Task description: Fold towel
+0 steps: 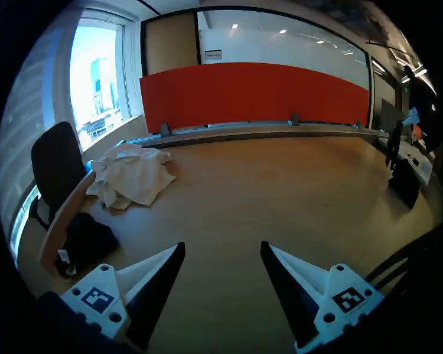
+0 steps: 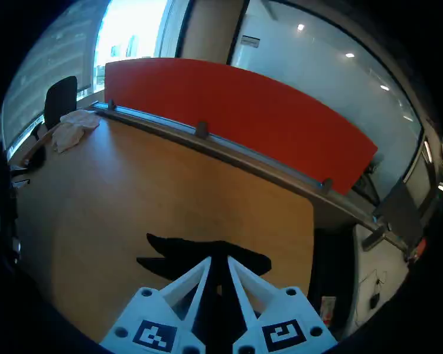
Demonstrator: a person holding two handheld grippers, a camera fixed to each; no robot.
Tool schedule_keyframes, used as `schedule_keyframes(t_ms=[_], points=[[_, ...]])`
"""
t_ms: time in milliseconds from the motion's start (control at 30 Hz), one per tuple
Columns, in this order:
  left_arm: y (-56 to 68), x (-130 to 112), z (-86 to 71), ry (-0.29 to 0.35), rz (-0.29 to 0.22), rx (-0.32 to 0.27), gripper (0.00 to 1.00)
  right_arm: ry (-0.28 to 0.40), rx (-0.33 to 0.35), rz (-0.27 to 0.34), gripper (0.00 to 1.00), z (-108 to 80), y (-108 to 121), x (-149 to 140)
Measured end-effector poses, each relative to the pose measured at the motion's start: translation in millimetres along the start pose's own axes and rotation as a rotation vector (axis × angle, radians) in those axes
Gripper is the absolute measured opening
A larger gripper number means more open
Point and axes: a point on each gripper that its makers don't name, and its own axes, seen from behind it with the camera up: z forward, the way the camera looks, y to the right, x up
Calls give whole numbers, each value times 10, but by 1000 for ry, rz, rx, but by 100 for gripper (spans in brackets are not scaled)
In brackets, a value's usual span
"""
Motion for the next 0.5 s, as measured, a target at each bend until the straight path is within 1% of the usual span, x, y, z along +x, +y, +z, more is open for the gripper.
schedule_keyframes(t_ms=[300,500], points=[[34,25,21,0,6,-8,94,0,-8,11,6,-88,24,-53],[54,47,31,3,8,-16,94,-8,-13,19,6,-191,15,-156]])
